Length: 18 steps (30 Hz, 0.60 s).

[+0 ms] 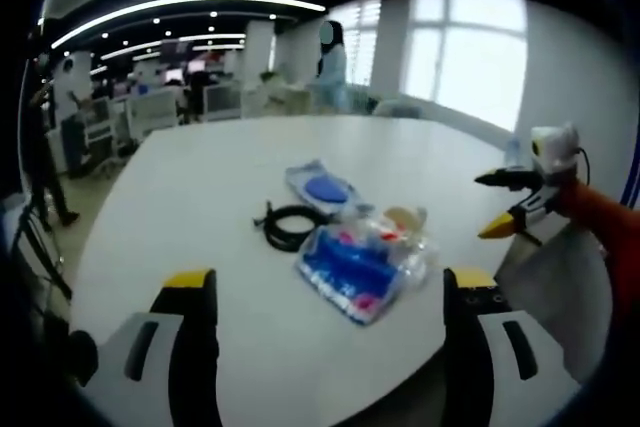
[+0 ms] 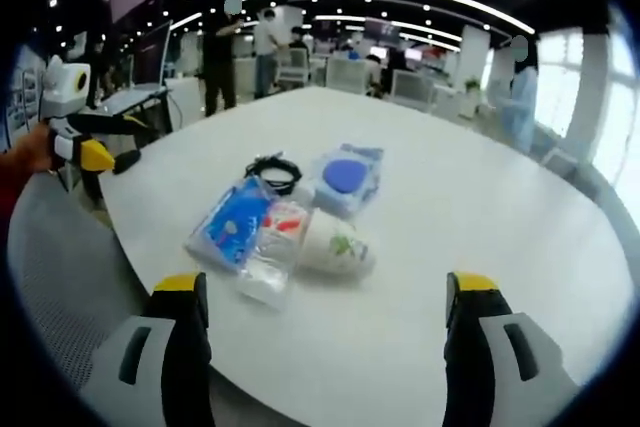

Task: Arrange the tabletop items into an orderly group along one side of the table until the central work area is clear of visible clutter.

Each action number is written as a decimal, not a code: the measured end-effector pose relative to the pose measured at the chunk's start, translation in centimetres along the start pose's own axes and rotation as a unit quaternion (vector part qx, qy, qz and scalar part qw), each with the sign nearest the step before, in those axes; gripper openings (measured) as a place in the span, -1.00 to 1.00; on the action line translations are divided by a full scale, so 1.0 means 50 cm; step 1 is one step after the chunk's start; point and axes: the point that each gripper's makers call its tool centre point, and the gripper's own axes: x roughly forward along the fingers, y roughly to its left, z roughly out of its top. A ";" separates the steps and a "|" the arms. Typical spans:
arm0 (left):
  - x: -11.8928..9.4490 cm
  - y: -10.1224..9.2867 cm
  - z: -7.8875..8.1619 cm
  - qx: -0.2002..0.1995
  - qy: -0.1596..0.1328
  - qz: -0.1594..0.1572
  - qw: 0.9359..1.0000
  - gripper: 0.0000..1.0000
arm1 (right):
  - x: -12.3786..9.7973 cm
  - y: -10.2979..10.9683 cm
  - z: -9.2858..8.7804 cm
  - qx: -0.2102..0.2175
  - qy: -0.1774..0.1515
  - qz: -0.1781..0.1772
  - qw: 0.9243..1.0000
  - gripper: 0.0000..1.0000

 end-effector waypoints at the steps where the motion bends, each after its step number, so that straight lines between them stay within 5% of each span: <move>1: 0.000 0.000 0.000 -0.001 -0.001 0.000 1.000 0.81 | 0.000 0.000 0.000 0.000 0.000 0.000 1.000 0.96; 18: 0.005 -0.007 -0.008 0.003 0.011 -0.008 1.000 0.77 | 0.003 0.003 -0.003 -0.003 0.006 0.002 1.000 0.93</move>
